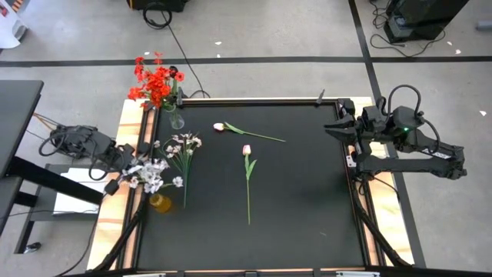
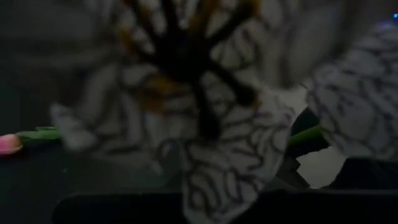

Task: Sort flowers into vase by color
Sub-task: Put the white flowers into the yellow vase

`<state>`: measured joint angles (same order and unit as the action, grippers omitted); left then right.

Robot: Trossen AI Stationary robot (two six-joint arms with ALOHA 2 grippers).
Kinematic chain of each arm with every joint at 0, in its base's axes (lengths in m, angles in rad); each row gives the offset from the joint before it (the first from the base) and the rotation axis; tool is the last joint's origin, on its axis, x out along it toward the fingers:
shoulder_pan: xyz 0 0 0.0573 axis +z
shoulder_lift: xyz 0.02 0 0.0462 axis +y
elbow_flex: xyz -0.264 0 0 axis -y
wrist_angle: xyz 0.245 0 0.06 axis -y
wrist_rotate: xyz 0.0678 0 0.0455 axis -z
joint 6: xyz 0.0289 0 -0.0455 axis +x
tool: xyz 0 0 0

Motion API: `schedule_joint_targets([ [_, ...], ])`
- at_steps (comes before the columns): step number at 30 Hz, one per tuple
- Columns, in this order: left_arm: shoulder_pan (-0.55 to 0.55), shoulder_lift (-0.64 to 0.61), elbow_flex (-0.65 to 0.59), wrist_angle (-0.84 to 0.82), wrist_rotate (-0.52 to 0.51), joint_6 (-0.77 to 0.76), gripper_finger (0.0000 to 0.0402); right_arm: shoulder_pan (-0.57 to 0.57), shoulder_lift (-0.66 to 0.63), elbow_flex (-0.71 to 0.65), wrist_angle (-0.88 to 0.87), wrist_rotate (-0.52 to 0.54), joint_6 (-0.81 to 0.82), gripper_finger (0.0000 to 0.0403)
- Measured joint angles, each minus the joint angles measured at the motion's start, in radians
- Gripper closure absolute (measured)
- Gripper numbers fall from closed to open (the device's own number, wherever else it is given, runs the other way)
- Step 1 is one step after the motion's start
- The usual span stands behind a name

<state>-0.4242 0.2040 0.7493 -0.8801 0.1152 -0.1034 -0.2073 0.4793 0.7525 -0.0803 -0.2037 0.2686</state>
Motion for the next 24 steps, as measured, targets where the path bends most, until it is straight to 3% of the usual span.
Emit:
schedule_joint_targets([
  [15,0.0,-0.089,-0.044,0.056,0.004,0.002,0.0391,0.0,0.0,0.0,0.0,0.0,-0.001,0.0327],
  [24,0.0,-0.089,-0.044,0.049,-0.026,-0.017,0.0314,0.0,0.0,0.0,0.0,0.0,-0.001,0.0327],
])
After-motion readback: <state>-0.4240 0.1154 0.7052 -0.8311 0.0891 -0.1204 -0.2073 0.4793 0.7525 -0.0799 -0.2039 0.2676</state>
